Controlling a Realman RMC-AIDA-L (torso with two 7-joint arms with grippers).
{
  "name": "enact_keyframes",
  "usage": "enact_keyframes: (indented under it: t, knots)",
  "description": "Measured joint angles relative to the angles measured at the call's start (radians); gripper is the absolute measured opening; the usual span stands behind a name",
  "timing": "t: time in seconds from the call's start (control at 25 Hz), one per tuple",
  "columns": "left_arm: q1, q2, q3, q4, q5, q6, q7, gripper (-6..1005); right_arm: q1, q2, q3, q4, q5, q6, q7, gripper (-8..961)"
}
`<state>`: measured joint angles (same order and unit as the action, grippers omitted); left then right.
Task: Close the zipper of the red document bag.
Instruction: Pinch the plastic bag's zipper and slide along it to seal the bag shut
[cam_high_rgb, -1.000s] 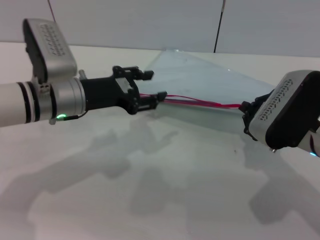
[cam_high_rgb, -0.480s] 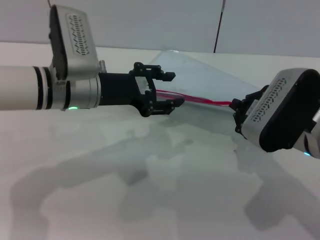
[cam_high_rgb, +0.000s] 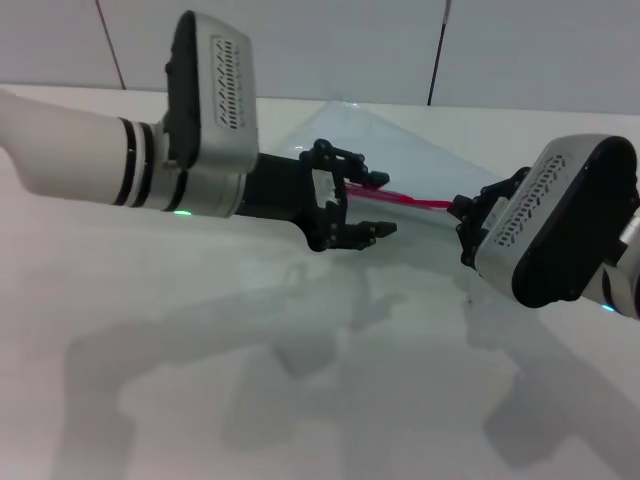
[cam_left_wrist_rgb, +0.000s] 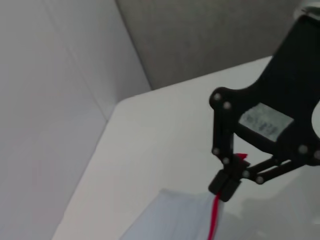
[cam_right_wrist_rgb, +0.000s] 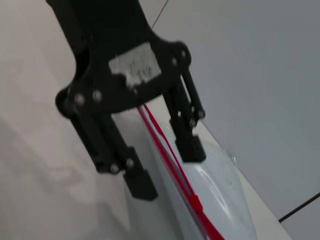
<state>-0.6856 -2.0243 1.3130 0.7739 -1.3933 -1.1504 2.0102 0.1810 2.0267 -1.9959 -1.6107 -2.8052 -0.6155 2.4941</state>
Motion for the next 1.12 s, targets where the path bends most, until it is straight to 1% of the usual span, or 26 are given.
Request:
enact_keyframes:
  t: [0.16,0.4,0.76,1.12]
  knots:
    - [-0.011,0.001,0.024,0.000,0.014,0.018,-0.007,559,-0.003,0.000,-0.006,-0.011,0.000,-0.001,0.000,20]
    - [-0.012,-0.001,0.026,0.009,0.031,0.048,-0.005,536,-0.015,0.000,-0.019,-0.031,-0.005,-0.001,0.000,21]
    - [-0.009,-0.002,0.038,0.038,0.033,0.049,-0.004,499,-0.014,-0.002,-0.026,-0.033,-0.005,-0.002,0.000,23]
    - [-0.014,-0.002,0.053,0.031,0.035,0.072,-0.002,455,-0.011,-0.002,-0.028,-0.043,-0.005,-0.004,0.000,25]
